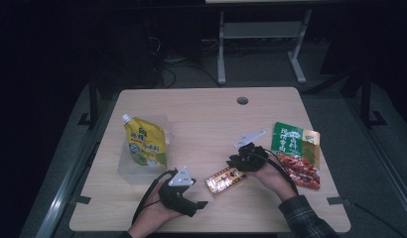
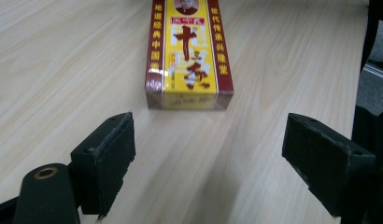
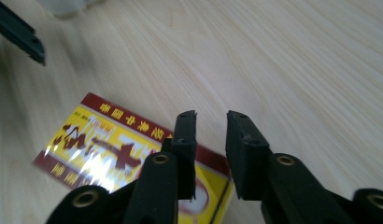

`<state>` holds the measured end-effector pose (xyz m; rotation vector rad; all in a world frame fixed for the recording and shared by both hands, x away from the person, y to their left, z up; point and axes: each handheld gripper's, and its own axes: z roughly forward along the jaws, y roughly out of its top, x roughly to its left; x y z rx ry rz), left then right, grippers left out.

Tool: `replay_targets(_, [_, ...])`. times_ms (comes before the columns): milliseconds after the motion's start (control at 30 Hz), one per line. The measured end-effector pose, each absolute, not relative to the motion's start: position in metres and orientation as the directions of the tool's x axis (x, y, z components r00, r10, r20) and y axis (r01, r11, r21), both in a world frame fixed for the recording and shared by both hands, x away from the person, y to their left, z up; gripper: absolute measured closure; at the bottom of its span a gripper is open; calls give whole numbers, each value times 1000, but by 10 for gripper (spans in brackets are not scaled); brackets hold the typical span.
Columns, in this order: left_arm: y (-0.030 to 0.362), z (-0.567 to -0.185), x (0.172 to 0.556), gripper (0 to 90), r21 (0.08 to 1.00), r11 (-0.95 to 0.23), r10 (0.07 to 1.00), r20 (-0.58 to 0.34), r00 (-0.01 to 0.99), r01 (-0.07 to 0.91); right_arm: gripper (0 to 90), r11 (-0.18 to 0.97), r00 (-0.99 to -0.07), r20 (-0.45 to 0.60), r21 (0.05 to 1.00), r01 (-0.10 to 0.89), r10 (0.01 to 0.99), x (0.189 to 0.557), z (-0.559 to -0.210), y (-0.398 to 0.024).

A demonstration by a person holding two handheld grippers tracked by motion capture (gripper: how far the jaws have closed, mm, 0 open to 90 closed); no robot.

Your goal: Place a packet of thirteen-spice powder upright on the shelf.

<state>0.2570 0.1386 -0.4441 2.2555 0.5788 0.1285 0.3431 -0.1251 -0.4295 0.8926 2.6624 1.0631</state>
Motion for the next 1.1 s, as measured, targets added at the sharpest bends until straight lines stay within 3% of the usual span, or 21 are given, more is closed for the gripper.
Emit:
replay_targets(67, [133, -445, 261, 168, 726, -578, 451, -97, 887, 373, 655, 559, -804, 84, 676, 480, 589, 337, -427, -135])
replay_targets(233, [121, -451, 271, 160, 712, -593, 456, -88, 886, 376, 606, 533, -782, 81, 688, 492, 618, 322, -426, -158])
replay_targets(600, [100, -465, 281, 203, 667, -634, 464, -77, 883, 391, 593, 514, -769, 89, 694, 504, 633, 300, -430, -186])
replay_targets(733, [101, -464, 281, 309, 667, -635, 462, -76, 884, 389, 622, 503, -765, 97, 700, 507, 637, 300, -429, -188])
replay_targets(867, [102, -463, 280, 316, 663, -642, 460, -70, 885, 386, 669, 511, -774, 95, 701, 498, 626, 300, -429, -185])
replay_targets(1100, [107, -454, 277, 319, 677, -630, 450, -81, 890, 380, 865, 509, -790, 114, 707, 491, 603, 303, -431, -179])
